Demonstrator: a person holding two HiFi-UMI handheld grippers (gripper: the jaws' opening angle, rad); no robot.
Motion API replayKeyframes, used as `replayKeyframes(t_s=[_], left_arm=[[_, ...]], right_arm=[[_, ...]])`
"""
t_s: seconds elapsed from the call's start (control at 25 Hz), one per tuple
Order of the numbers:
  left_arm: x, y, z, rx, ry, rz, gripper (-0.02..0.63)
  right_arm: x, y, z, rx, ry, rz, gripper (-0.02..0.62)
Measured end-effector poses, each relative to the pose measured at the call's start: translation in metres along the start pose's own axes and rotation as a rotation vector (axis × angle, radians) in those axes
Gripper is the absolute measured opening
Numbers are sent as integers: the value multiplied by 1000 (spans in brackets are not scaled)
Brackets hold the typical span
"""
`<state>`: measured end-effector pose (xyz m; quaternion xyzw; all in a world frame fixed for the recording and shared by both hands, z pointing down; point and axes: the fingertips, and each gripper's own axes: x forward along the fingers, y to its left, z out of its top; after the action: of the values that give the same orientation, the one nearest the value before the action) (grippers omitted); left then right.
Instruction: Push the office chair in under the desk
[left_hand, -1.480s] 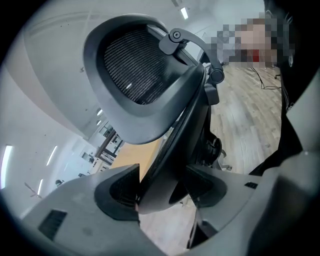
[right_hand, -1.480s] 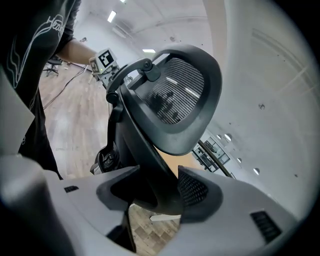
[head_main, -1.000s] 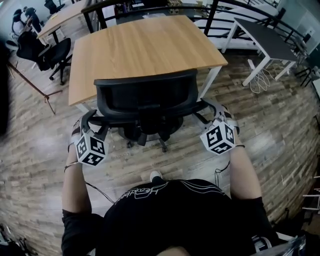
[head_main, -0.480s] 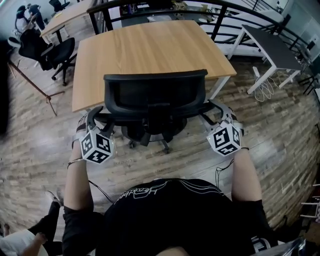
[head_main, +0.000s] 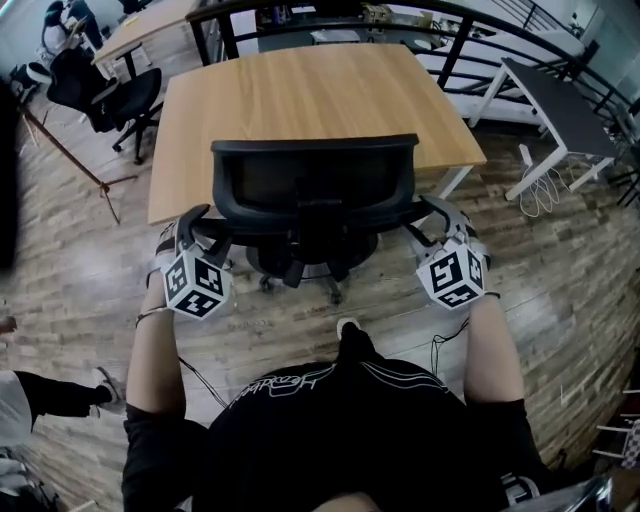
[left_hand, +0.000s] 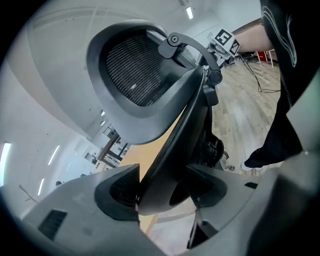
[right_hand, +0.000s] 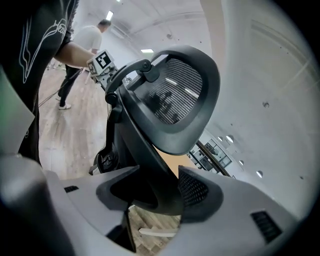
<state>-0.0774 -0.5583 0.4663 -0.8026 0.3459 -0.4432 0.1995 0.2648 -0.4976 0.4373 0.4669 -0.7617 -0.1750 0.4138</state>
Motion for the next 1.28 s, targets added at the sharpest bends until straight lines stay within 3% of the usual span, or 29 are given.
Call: replayKeyframes(t_s=[0.4, 0.68, 1.28], left_arm=[[30, 19, 14, -40, 48, 36, 254], [61, 54, 22, -63, 74, 57, 255], [76, 56, 16, -59, 103, 126, 256]], right_arm=[[43, -41, -7, -28, -43, 38, 264], [87, -80, 1, -44, -58, 62, 264], [102, -79, -5, -62, -98, 71, 264]])
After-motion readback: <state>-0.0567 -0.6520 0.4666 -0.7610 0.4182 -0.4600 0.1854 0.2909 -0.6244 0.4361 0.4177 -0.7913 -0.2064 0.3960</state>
